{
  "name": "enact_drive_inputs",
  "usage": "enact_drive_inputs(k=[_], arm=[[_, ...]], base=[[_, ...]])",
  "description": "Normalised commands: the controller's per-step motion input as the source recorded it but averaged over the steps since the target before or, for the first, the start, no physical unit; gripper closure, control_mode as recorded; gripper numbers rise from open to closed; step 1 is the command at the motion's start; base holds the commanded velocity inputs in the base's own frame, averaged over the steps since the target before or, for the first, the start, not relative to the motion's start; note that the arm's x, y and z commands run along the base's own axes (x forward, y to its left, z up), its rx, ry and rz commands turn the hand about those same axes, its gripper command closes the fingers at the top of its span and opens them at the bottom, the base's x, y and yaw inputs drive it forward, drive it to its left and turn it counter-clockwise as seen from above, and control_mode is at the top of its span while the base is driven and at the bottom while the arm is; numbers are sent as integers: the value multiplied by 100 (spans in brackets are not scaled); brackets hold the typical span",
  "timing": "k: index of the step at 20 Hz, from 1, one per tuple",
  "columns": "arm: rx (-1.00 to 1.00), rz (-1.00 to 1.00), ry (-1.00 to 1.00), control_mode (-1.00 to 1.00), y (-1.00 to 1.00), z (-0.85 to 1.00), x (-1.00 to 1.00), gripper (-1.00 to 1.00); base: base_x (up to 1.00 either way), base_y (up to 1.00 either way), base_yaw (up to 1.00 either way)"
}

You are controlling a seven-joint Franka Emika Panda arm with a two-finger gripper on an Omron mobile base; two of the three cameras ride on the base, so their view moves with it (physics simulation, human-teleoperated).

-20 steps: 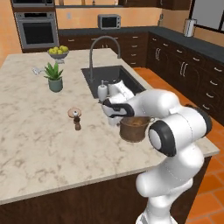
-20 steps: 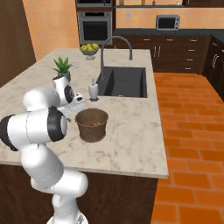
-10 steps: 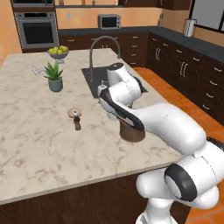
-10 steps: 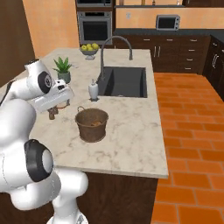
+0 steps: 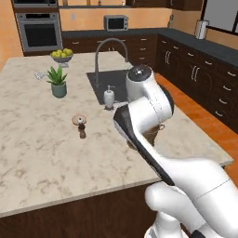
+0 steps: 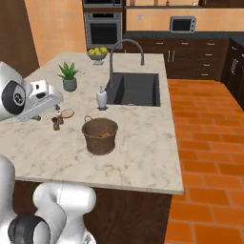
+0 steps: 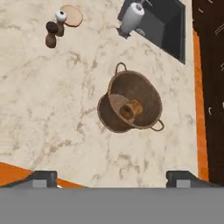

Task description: Open the cabinet, pick up the bread from the cabinet and place it in the basket. Then move the basket to the dining counter.

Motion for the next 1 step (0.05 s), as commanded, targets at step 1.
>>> enact_drive_inputs(k=[1], arm=[[11, -3, 0, -100, 0, 0, -87, -100]], base=[[0, 0, 0]])
